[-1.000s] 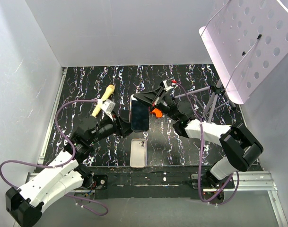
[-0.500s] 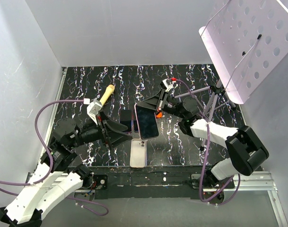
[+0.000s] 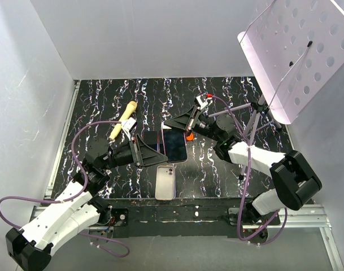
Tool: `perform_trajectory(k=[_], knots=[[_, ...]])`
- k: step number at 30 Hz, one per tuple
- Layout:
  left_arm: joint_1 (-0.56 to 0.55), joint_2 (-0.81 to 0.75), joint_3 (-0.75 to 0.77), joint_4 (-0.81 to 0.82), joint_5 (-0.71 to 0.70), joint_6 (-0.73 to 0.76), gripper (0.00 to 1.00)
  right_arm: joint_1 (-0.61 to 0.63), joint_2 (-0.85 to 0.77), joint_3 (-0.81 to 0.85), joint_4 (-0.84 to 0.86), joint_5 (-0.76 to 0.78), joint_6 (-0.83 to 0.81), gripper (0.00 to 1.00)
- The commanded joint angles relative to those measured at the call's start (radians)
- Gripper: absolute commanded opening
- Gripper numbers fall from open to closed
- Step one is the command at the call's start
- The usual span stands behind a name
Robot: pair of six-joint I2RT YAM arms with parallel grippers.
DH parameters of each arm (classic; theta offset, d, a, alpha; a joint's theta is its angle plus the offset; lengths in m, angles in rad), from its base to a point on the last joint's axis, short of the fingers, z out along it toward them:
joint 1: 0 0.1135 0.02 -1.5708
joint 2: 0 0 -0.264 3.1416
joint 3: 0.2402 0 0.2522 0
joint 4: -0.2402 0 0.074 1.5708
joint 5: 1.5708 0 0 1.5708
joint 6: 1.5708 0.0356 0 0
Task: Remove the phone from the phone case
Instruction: Remove the phone case from the phone.
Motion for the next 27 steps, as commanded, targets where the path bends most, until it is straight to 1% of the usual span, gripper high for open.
perform_trajectory(k=[1, 6, 9, 12, 15, 21, 24, 27], knots=[[0.002, -0.026, -0.023, 0.073, -0.002, -0.071, 0.53, 0.0, -0.063, 0.036, 0.048, 0.043, 0.01, 0.01], [0.002, -0.04, -0.028, 0.023, -0.002, -0.052, 0.52, 0.0, -0.083, 0.023, 0.036, 0.058, 0.002, 0.01], [0.002, -0.057, -0.025, -0.028, -0.01, -0.02, 0.54, 0.0, -0.087, 0.016, 0.042, 0.059, 0.007, 0.01], [0.002, -0.053, -0.03, -0.03, -0.011, -0.012, 0.57, 0.0, -0.087, 0.021, 0.05, 0.05, 0.013, 0.01], [0.0, -0.028, -0.033, 0.018, -0.017, -0.017, 0.57, 0.004, -0.09, 0.023, 0.047, 0.05, 0.009, 0.01], [0.002, 0.099, 0.013, 0.145, -0.006, -0.032, 0.55, 0.016, -0.096, 0.023, 0.037, 0.049, -0.007, 0.01], [0.002, 0.165, 0.033, 0.243, 0.004, -0.067, 0.54, 0.026, -0.113, 0.024, -0.01, 0.047, -0.05, 0.01], [0.002, 0.222, 0.053, 0.285, 0.009, -0.094, 0.5, 0.038, -0.132, 0.032, -0.076, 0.039, -0.118, 0.01]])
